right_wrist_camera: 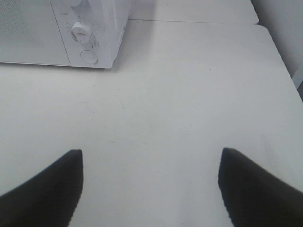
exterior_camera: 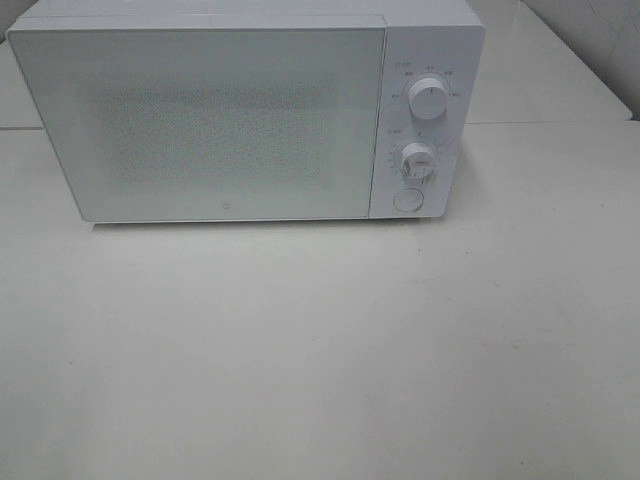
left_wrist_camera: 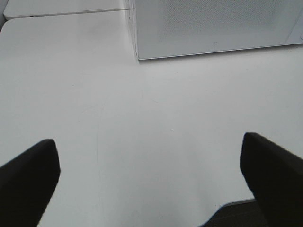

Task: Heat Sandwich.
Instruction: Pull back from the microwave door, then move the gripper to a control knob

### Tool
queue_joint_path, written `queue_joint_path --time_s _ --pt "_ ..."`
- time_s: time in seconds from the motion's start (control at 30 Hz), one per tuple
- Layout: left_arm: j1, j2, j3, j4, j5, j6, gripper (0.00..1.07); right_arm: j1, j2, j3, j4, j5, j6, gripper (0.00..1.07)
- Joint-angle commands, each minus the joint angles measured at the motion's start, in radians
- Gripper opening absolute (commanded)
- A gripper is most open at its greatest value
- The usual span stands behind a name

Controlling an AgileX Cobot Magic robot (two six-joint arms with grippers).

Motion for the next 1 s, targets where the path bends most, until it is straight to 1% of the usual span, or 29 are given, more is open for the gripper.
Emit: queue_joint_path --time_s 0.03,0.4,0.5,0.57,0.6,0.7,1.0 --pt "0.001 -0.027 0.0 0.0 -0.016 -0.005 0.98 -0.007 -0.021 0.003 0.002 -0.012 -0.007 0.76" --pt "0.001 -0.026 0.0 -0.001 -0.016 -0.005 0.98 -0.007 -0.021 0.003 0.002 -0.012 -0.007 0.76" --pt "0.001 -0.026 0.0 0.0 -0.016 -0.013 0.98 -0.007 -0.021 0.003 0.002 -0.012 -0.007 0.76" --pt "0.001 -0.026 0.001 0.018 -0.017 -0.041 0.98 -0.007 -0.021 0.003 0.002 -0.012 -0.007 0.76" --pt "0.001 -0.026 0.001 0.046 -0.017 -0.08 0.98 -0.007 -0.021 0.003 0.002 -0.012 -0.007 0.76" --pt "0.001 -0.026 0.002 0.061 -0.017 -0.107 0.98 -0.007 -0.021 0.003 0.002 -0.012 -0.007 0.76" --pt "0.001 -0.026 0.002 0.061 -0.018 -0.107 0.98 -0.007 -0.021 0.003 0.002 -0.012 -0.007 0.76"
